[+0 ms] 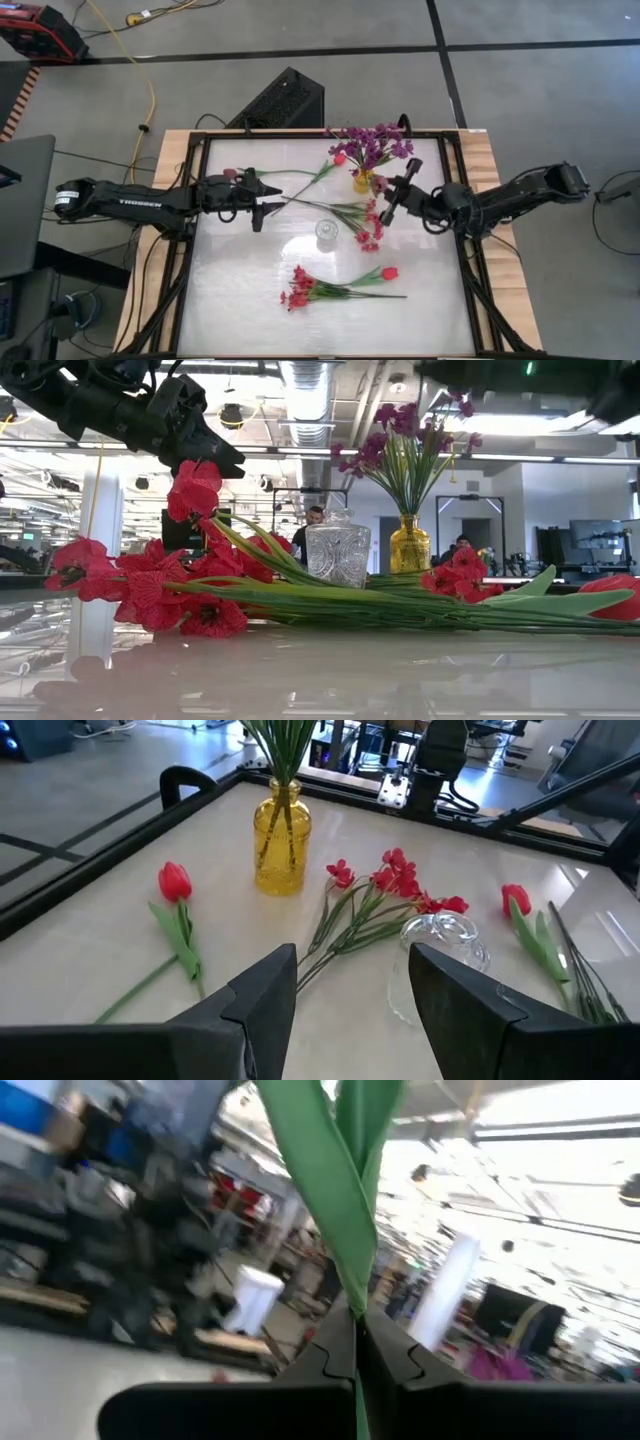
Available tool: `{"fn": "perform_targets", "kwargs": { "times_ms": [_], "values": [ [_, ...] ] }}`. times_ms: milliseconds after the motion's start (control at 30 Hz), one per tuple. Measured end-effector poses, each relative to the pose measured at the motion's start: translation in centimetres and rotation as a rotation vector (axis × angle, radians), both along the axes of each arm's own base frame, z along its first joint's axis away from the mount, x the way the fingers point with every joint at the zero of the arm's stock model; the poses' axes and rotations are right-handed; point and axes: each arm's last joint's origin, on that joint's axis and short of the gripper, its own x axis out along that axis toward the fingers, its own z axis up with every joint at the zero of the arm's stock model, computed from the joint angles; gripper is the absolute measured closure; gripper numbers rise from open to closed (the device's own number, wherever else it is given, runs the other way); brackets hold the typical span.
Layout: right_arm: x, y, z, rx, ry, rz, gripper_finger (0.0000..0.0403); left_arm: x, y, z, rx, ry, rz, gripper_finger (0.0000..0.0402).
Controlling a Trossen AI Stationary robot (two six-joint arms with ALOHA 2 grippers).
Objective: Sort flowers into vase by color
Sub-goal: Put the right purple flower into the yellow vase
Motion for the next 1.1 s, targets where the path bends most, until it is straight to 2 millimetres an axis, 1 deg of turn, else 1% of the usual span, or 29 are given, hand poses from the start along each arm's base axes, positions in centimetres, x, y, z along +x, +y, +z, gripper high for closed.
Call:
{"fn": "perform_targets", "kwargs": {
  "times_ms": [33, 167, 267, 467, 633, 867, 1100],
  "values": [
    [0.0, -0.4, -0.4, 0.001, -0.004, -0.002, 0.0380, 0.0, 0.0, 0.0, 0.000, 0.001, -0.002, 0.0219],
    [0.2, -1.7, -0.9, -0.002, -0.029, -0.015, 0.0380, 0.1, 0.0, -0.3, 0.013, 0.026, -0.009, 0.0219],
    [0.7, -2.5, -1.7, -0.023, 0.021, -0.032, 0.0380, 0.2, 0.0, -0.7, 0.027, 0.056, -0.012, 0.0219],
    [1.4, -4.0, -2.7, -0.020, 0.046, -0.080, 0.0380, 0.2, 0.0, -1.3, 0.036, 0.110, -0.013, 0.0219],
    [1.6, -4.2, -3.0, -0.009, 0.040, -0.091, 0.0380, 0.2, 0.0, -1.6, 0.036, 0.139, -0.013, 0.0219],
    [1.5, -4.5, -3.4, 0.118, 0.022, -0.181, 0.0379, 0.4, 0.1, -1.8, 0.039, 0.147, -0.012, 0.0219],
    [1.6, -4.5, -3.9, 0.169, 0.054, -0.176, 0.0379, 0.3, 0.1, -1.9, 0.033, 0.151, -0.011, 0.0219]
  ]
}}
